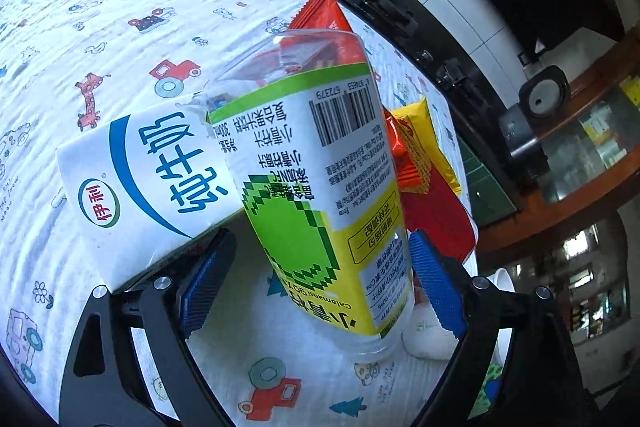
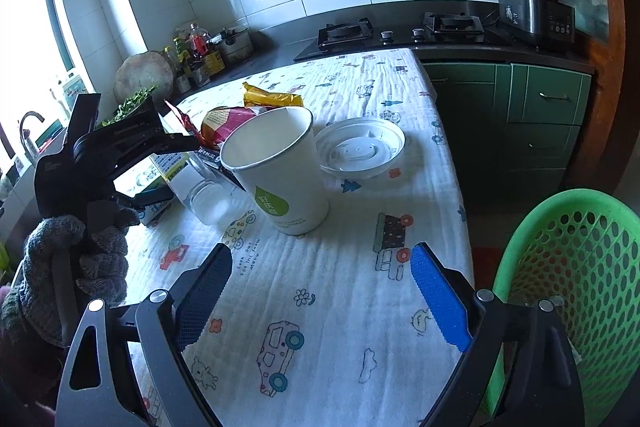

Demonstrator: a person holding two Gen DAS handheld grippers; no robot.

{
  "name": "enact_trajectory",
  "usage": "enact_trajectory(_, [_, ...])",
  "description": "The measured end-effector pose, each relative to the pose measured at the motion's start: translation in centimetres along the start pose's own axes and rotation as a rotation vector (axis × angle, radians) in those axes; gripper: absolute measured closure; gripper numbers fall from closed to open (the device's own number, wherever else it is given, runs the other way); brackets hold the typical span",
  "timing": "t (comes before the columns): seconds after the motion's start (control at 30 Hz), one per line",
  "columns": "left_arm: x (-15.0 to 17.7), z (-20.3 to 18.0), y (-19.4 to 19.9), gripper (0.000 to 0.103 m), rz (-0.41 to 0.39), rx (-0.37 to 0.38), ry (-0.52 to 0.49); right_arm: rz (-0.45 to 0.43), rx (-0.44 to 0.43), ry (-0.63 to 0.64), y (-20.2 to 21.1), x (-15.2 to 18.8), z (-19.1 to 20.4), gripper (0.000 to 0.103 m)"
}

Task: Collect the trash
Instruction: 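Grasp the yellow-green labelled drink bottle with the left gripper, then grasp the white paper cup with the right gripper while the left holds the bottle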

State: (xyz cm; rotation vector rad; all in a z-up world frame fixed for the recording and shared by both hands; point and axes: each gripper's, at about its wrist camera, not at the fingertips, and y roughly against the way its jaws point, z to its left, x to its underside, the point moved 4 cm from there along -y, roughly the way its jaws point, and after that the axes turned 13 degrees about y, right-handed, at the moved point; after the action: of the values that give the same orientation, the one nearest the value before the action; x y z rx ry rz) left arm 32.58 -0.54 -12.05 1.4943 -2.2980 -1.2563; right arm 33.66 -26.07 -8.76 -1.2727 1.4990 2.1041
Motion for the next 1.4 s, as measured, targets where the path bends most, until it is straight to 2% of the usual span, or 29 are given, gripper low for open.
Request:
enact_trajectory(0.27, [-0.2,0.5,-1.1,0.010,-0.003,-0.001,0.039,0.004,-0.025,0.046,-1.3,-1.4,1.1,0.015])
enact_trajectory(0.47, [-0.3,0.8,-0.8,0.011,-0.022,0.019,0.035,0.021,-0.029,0.083,-2.6,-2.1,2.0,0.015])
enact_trajectory(0.63, [-0.7,1.6,-0.2,0.024,-0.008,0.080,0.035,0.031,-0.031,0.110,-3.6,-2.6,2.5,0.015])
enact_trajectory(0.73, [-0.5,1.2,0.2,0.039,0.000,0.114,0.014,0.033,-0.027,0.122,-4.2,-3.1,2.6,0.015])
enact_trajectory(0.97, [-0.7,2.0,1.2,0.039,0.008,0.123,-0.012,0.029,-0.024,0.110,-5.8,-4.5,2.6,0.015])
enact_trajectory(1.13, [-0.7,2.0,2.6,0.039,0.006,0.130,-0.055,0.026,-0.020,0.101,-6.8,-5.3,2.9,0.025])
enact_trajectory(1.27, [-0.7,2.1,4.0,0.039,0.017,0.149,-0.089,0.035,0.004,0.113,-7.3,-5.4,3.2,0.043])
enact_trajectory(1.4, [-0.4,1.6,5.2,0.039,0.024,0.170,-0.125,0.018,0.000,0.094,-6.7,-5.5,3.2,0.044])
